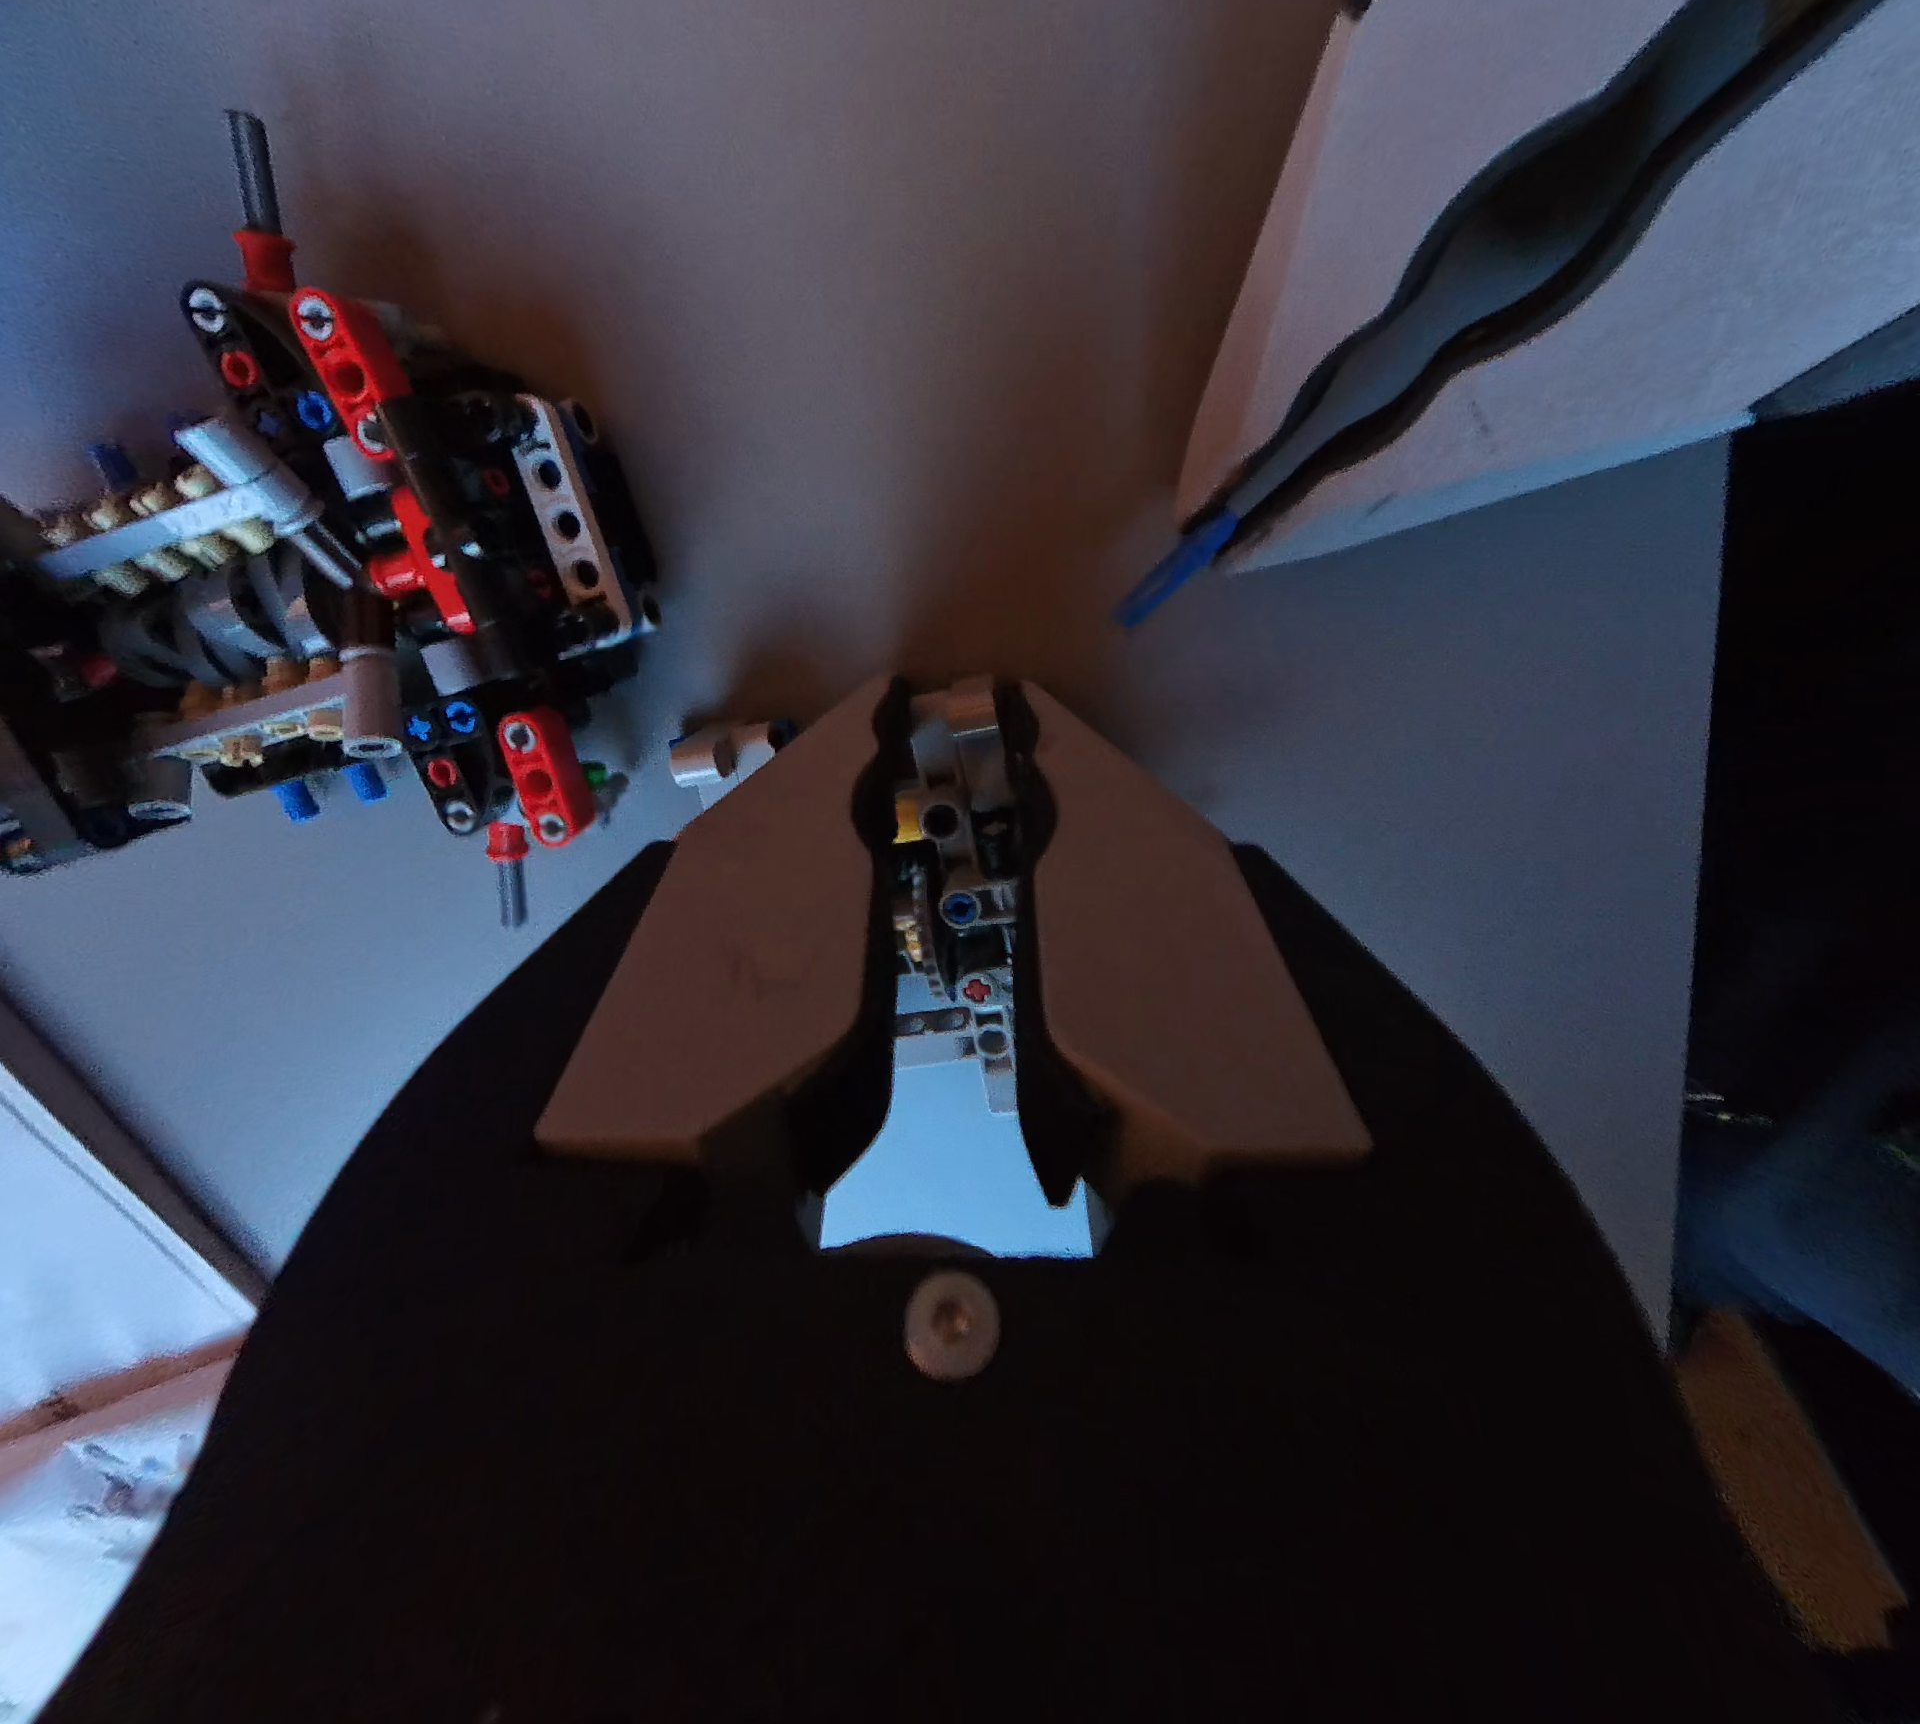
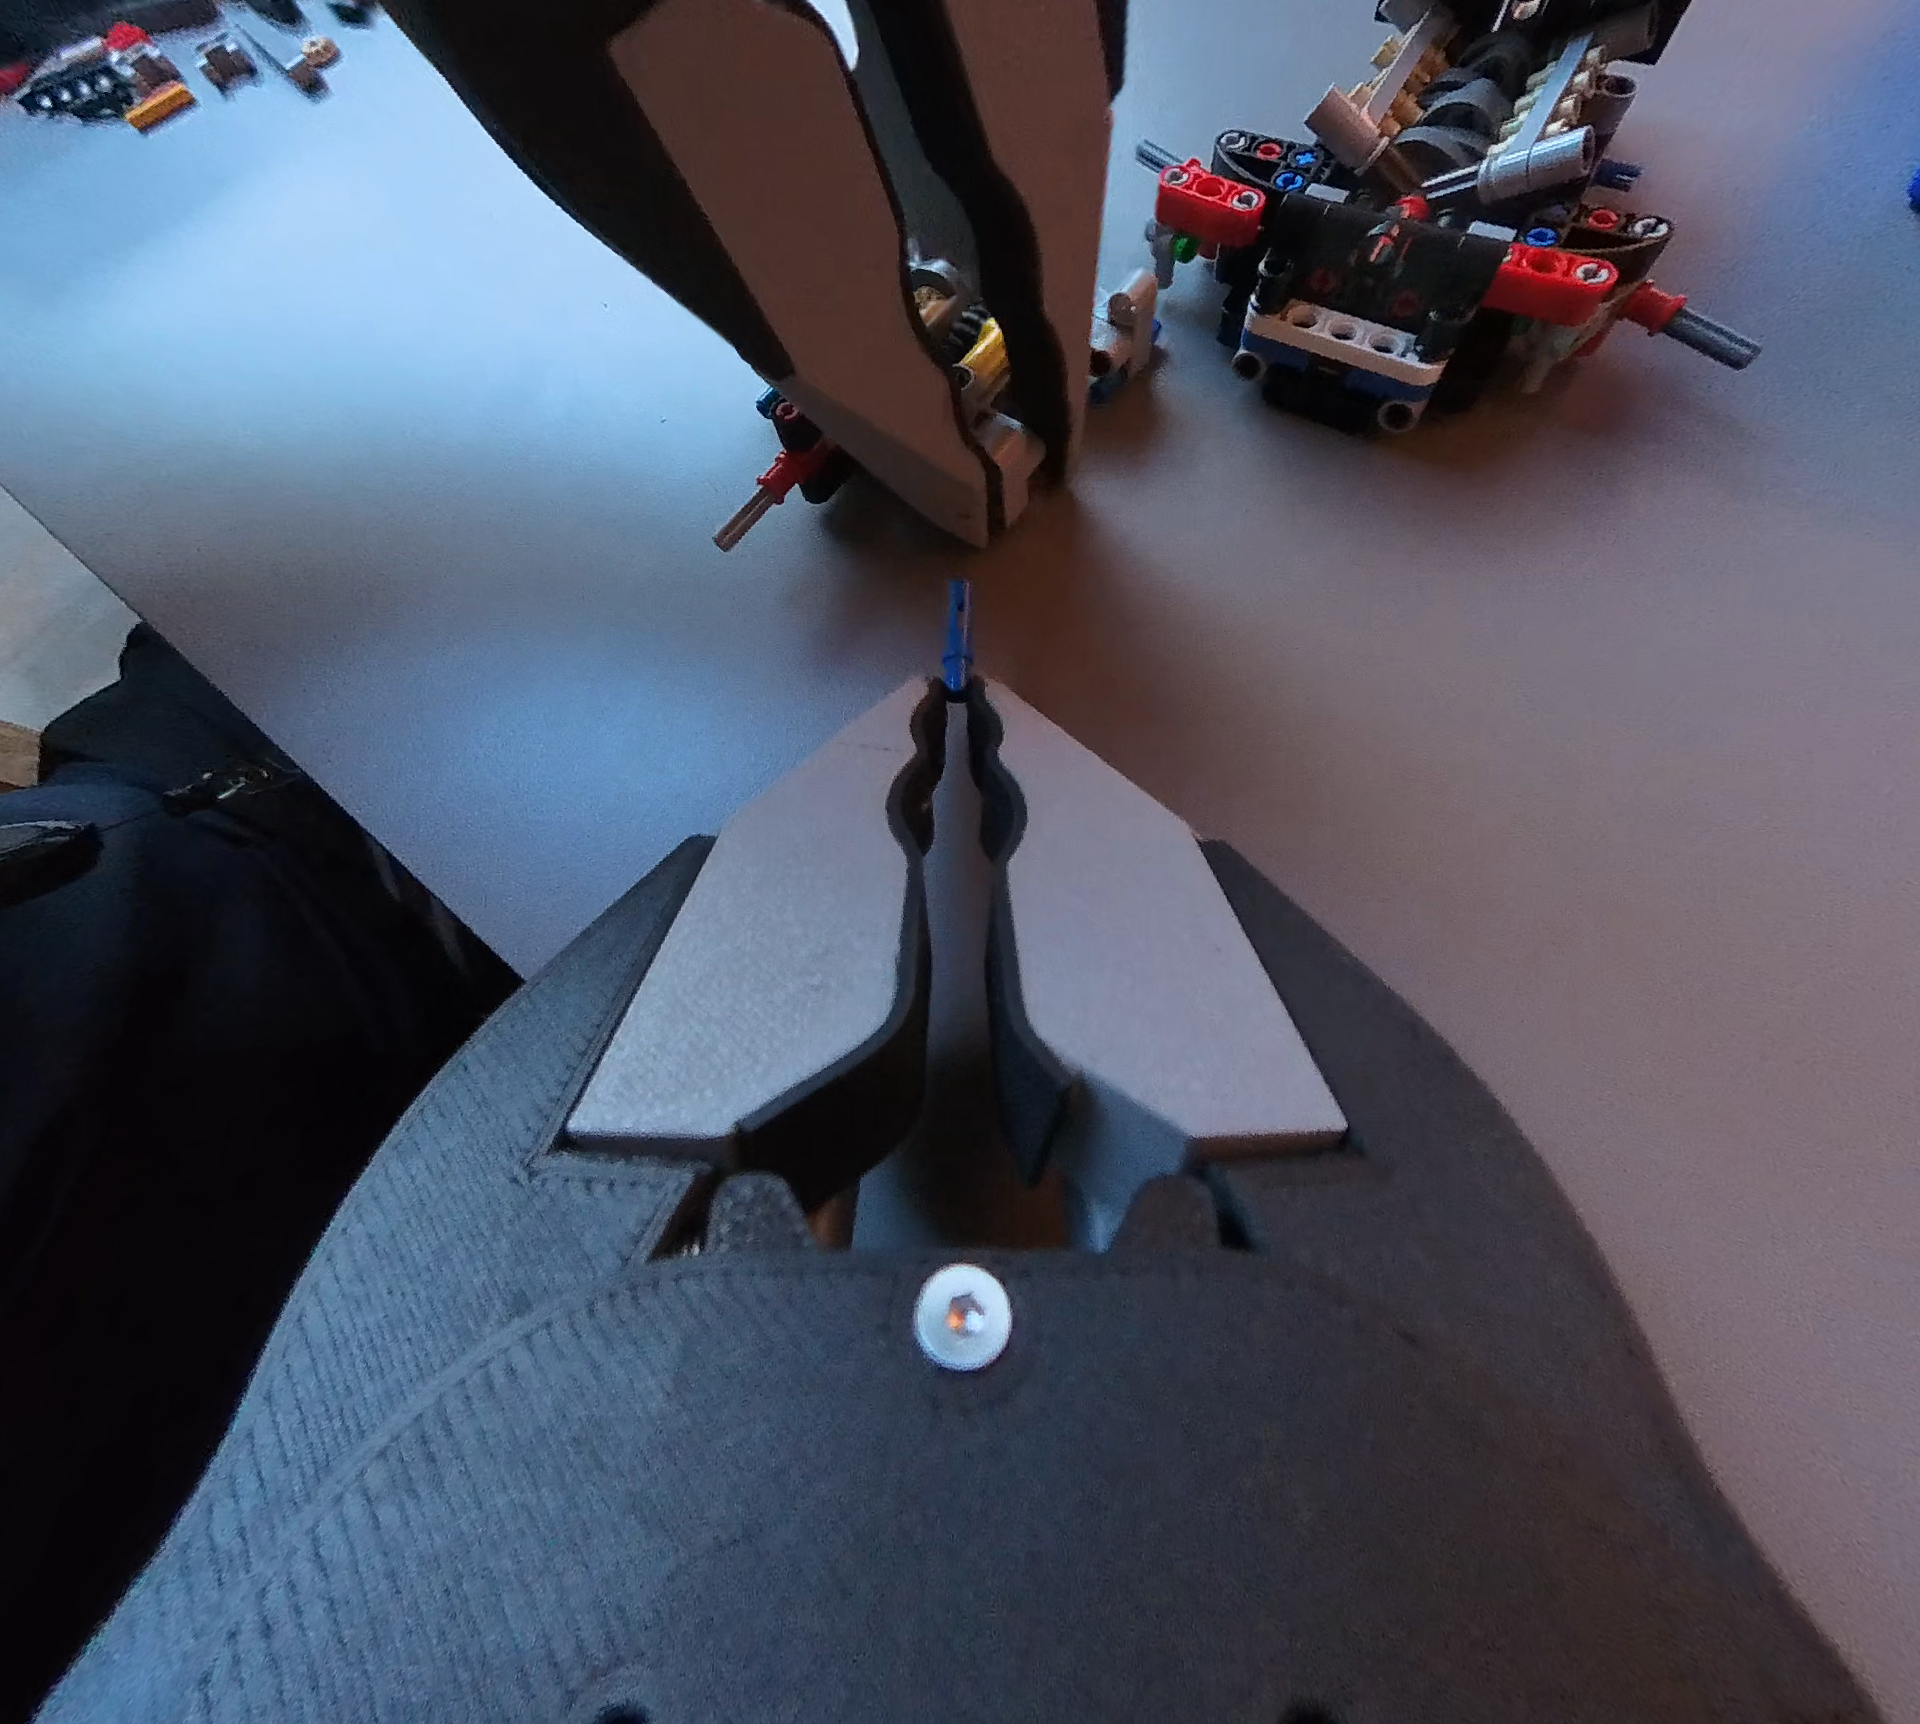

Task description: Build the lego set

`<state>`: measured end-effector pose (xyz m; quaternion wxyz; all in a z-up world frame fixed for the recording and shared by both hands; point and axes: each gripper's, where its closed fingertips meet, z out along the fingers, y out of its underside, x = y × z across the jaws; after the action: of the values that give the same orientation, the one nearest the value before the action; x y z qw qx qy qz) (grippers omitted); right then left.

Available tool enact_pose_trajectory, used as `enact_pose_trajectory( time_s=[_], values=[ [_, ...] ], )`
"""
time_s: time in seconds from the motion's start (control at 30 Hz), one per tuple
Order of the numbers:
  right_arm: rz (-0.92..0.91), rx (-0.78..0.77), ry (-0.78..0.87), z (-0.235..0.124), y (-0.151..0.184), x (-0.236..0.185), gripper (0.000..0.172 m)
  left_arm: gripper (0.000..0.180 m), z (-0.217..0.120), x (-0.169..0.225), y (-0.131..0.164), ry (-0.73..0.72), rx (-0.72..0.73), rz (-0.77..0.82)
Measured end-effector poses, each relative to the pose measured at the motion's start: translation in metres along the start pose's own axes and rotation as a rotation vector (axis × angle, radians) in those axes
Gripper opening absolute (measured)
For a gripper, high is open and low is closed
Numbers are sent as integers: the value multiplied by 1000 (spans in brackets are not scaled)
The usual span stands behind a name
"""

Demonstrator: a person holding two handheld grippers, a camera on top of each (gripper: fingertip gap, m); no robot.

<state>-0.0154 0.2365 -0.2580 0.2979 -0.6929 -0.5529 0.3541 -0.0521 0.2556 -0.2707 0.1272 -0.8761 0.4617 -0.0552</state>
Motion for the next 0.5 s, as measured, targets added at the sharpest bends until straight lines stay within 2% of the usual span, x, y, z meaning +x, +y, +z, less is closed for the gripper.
enact_pose_trajectory(
  time_s=[0.07,0.13,0.2,0.3,0.43,0.5],
  values=[
    [-2,7,2,0,-1,0,1,15,-5,-1,3,-14,45,-27],
    [-2,18,-3,-1,-3,-1,1,15,-17,-4,0,-25,166,-84],
    [-2,38,-22,-1,-9,-5,0,15,-38,-8,-5,-27,331,-176],
    [-26,80,-53,-1,-23,-11,0,14,-80,-10,-10,-23,671,-297],
    [-72,130,-86,4,-45,-20,0,15,-117,-12,19,-44,1037,-482],
    [-89,137,-99,10,-52,-25,0,15,-119,-14,41,-93,1113,-544]
  ],
)
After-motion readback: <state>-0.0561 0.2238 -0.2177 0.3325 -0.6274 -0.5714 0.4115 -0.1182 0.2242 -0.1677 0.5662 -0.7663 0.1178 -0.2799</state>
